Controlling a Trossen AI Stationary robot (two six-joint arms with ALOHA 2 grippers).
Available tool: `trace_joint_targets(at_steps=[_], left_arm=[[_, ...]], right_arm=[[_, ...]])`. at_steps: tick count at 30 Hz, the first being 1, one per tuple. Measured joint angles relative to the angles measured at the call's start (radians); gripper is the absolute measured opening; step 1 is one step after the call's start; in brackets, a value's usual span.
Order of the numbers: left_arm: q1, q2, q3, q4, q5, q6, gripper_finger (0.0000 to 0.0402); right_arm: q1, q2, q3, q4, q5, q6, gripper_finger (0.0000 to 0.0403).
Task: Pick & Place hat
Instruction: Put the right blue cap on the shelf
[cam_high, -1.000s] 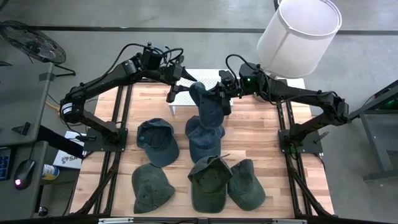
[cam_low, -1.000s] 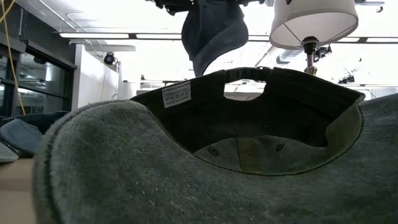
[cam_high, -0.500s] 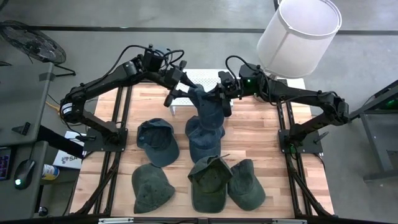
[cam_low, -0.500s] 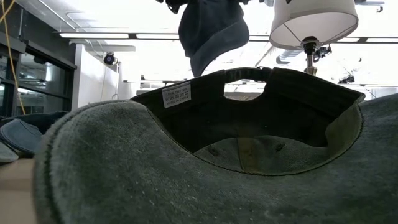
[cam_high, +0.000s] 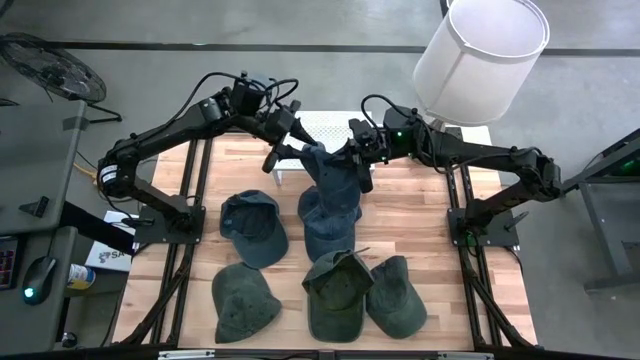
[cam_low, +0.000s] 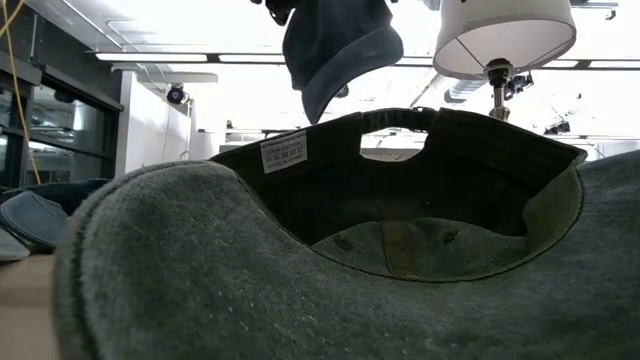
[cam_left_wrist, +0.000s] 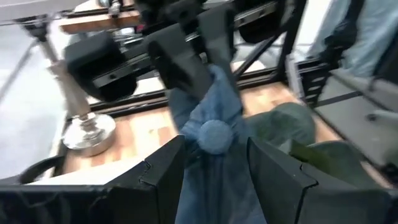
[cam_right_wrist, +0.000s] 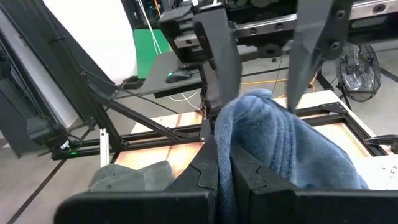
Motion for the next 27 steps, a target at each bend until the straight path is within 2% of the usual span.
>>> trace_joint_targets(at_steps=[3, 15, 19, 25, 27], left_arm=[[0.0, 0.004, 0.0, 0.0, 0.039, -0.014, 0.017], [-0.041, 0.005, 0.0, 0.004, 0.036, -0.079, 0.0161], [-0.064, 0.005, 0.0, 0.007, 0.003, -0.079, 0.0121], [-0.078, 0.005, 0.0, 0.007, -0.038, -0.085, 0.0028], [-0.078, 0.005, 0.0, 0.007, -0.043, -0.099, 0.001]], right_arm=[[0.0, 0.0, 0.0, 0.001, 0.0, 0.0, 0.0], [0.0, 0.0, 0.0, 0.002, 0.013, 0.0, 0.0], [0.0, 0.0, 0.0, 0.007, 0.013, 0.0, 0.0], [0.001, 0.0, 0.0, 0.007, 0.015, 0.0, 0.0], [0.001, 0.0, 0.0, 0.007, 0.016, 0.0, 0.0]])
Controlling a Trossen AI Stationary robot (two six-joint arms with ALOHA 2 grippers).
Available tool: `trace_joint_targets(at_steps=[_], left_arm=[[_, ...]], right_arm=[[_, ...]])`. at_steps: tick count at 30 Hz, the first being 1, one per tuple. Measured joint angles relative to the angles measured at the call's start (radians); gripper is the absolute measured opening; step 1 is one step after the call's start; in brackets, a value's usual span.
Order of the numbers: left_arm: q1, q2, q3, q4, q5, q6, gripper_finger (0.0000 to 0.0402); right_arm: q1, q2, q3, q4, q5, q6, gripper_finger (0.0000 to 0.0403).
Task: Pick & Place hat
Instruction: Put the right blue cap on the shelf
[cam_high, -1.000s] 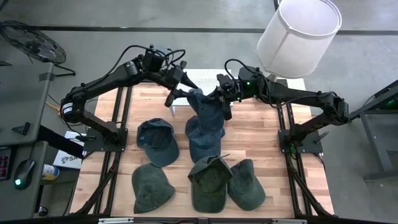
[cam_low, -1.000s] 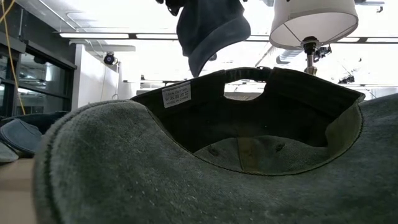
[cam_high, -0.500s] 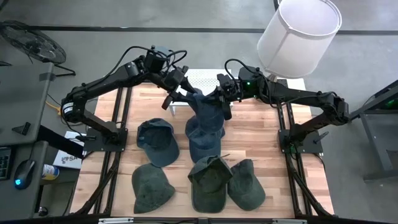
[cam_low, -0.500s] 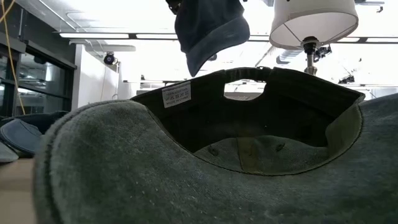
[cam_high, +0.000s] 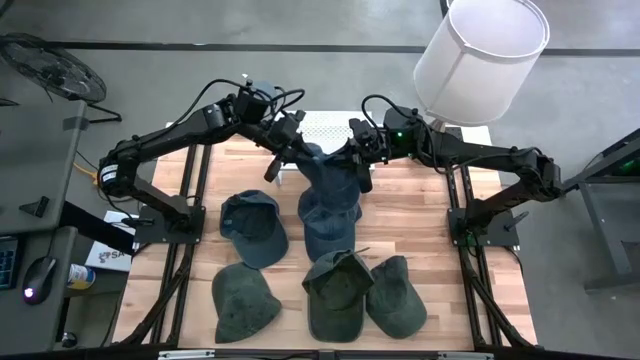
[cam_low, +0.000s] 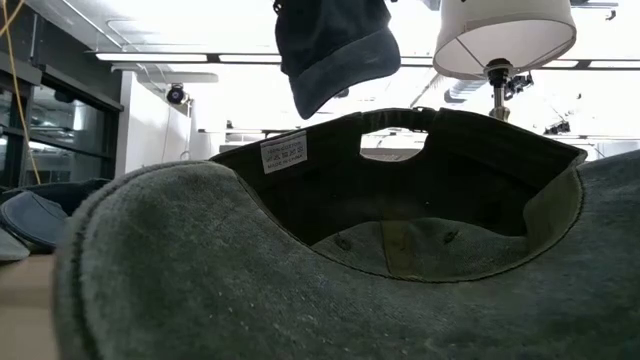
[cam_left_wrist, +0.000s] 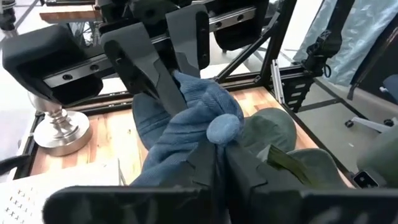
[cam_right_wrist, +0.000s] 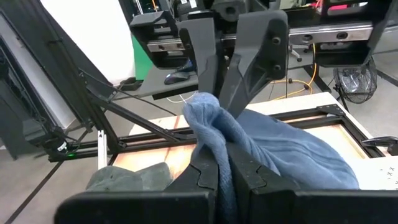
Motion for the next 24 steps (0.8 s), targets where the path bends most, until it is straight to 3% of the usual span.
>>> trace_joint_targets(at_steps=[24], left_arm=[[0.0, 0.0, 0.0, -0.005, -0.004, -0.009, 0.0002]], right_arm=[[0.004, 0.0, 0.0, -0.001, 0.004, 0.016, 0.0012]])
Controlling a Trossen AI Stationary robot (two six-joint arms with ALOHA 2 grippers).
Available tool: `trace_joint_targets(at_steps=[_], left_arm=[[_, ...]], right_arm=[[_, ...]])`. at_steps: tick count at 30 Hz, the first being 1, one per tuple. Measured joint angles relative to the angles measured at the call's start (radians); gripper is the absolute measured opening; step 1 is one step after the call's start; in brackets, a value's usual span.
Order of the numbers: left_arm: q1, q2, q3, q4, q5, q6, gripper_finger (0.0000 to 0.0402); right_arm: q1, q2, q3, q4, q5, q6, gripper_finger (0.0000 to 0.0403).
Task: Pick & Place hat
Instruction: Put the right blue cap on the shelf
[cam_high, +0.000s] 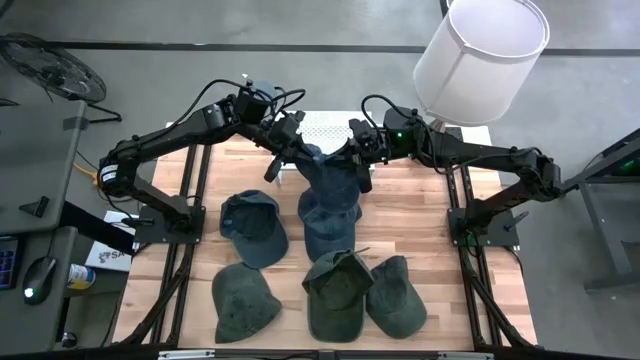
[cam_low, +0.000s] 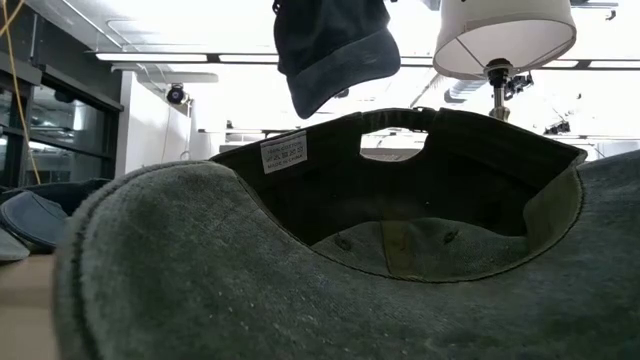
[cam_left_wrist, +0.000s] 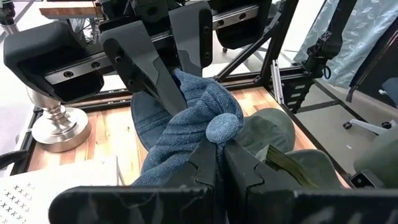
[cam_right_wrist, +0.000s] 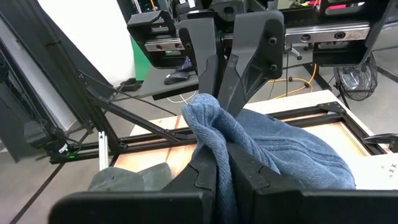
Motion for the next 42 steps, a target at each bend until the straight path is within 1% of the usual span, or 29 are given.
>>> trace_joint_targets(at_steps=[5, 9, 14, 18, 22, 25, 28, 34, 36, 39, 42], left_arm=[[0.0, 0.0, 0.0, 0.0, -0.002, 0.0, 0.0002], [0.0, 0.0, 0.0, 0.002, -0.009, -0.002, 0.0002], [0.0, 0.0, 0.0, 0.003, -0.04, -0.019, 0.0002], [0.0, 0.0, 0.0, 0.01, -0.063, -0.021, 0.0002], [0.0, 0.0, 0.0, 0.009, -0.126, -0.031, 0.0002], [0.002, 0.0, 0.0, 0.036, -0.138, -0.035, 0.0001], [0.023, 0.0, 0.0, 0.084, -0.121, -0.053, 0.0001], [0.101, 0.017, 0.0, 0.155, -0.114, -0.135, 0.0001], [0.12, 0.029, 0.002, 0.199, -0.115, -0.17, 0.0001], [0.152, 0.057, 0.001, 0.217, -0.12, -0.208, 0.0001], [0.16, 0.101, 0.006, 0.237, -0.107, -0.225, 0.0001]], right_arm=[[0.0, -0.004, 0.0, -0.001, 0.002, 0.002, 0.0017], [-0.001, -0.017, 0.0, -0.01, 0.041, 0.023, 0.0031], [-0.002, -0.04, 0.0, -0.016, 0.073, 0.023, 0.0074], [-0.002, -0.074, 0.0, -0.048, 0.128, 0.019, 0.0117], [-0.002, -0.141, 0.001, -0.121, 0.219, -0.004, 0.0155], [-0.002, -0.197, 0.002, -0.211, 0.301, -0.001, 0.0172], [-0.001, -0.254, 0.002, -0.302, 0.363, 0.002, 0.0178], [0.022, -0.35, 0.002, -0.451, 0.419, 0.049, 0.0172], [0.032, -0.377, 0.002, -0.501, 0.449, 0.064, 0.0169], [0.044, -0.414, 0.002, -0.569, 0.498, 0.084, 0.0164], [0.054, -0.441, 0.001, -0.633, 0.54, 0.105, 0.0161]])
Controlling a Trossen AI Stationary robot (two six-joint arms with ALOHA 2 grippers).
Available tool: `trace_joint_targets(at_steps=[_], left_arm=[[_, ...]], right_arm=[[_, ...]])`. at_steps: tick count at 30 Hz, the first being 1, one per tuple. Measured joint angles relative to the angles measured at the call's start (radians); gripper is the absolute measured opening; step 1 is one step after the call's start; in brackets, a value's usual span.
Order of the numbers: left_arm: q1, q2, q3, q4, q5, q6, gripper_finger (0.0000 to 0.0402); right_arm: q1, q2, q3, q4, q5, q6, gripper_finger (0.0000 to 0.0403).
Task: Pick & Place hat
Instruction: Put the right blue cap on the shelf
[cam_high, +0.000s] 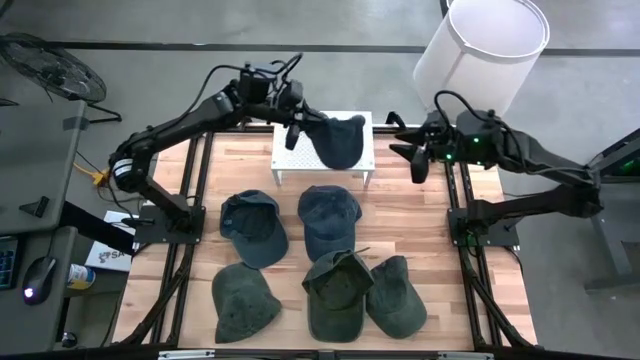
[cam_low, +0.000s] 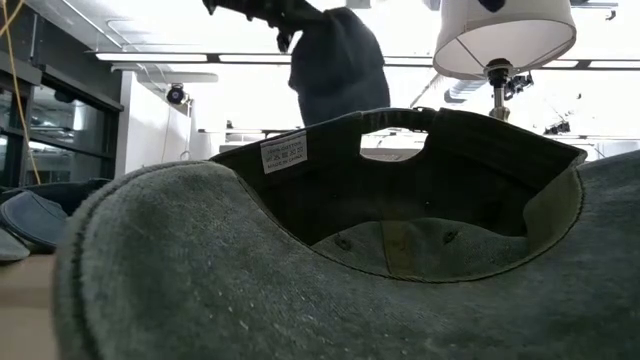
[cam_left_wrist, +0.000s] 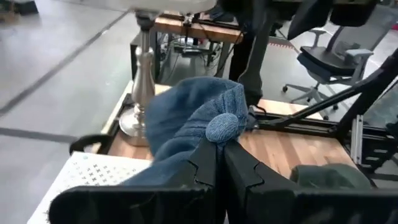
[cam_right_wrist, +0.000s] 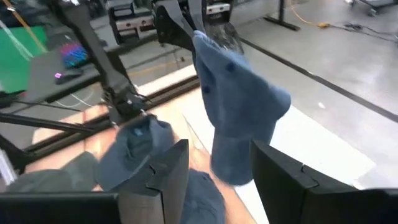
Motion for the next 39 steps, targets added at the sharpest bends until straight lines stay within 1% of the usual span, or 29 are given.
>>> trace_joint_targets(at_steps=[4, 7, 12, 14, 17, 20, 25, 28, 35, 39], left_arm=[[0.011, 0.083, 0.06, -0.008, 0.008, -0.011, 0.0001], [0.011, 0.148, 0.144, -0.021, 0.005, -0.034, 0.0001], [0.011, 0.246, 0.295, -0.127, -0.045, -0.037, 0.0001], [0.011, 0.282, 0.35, -0.166, -0.089, -0.038, 0.0001], [0.011, 0.324, 0.393, -0.209, -0.122, -0.037, 0.0001], [0.012, 0.357, 0.41, -0.217, -0.128, -0.038, 0.0001], [0.011, 0.378, 0.41, -0.274, -0.175, -0.02, 0.0001], [0.011, 0.379, 0.41, -0.298, -0.235, -0.009, 0.0001], [0.011, 0.379, 0.41, -0.224, -0.299, -0.008, 0.0001], [0.011, 0.391, 0.41, -0.182, -0.304, -0.011, 0.0001]], right_arm=[[0.006, -0.03, 0.0, -0.041, 0.025, 0.011, 0.0162], [0.006, -0.046, 0.0, -0.067, 0.026, 0.005, 0.0162], [0.006, -0.074, -0.001, -0.094, 0.027, -0.009, 0.0157], [0.006, -0.082, -0.001, -0.107, 0.027, -0.016, 0.0155], [0.006, -0.098, -0.001, -0.128, 0.028, -0.016, 0.0154], [0.006, -0.121, -0.001, -0.164, 0.029, -0.018, 0.0154], [0.006, -0.176, -0.001, -0.23, 0.029, -0.026, 0.0154], [0.006, -0.207, -0.001, -0.262, 0.029, -0.028, 0.0154], [0.006, -0.268, -0.001, -0.282, 0.029, -0.058, 0.0154], [0.006, -0.278, -0.001, -0.289, 0.029, -0.084, 0.0154]])
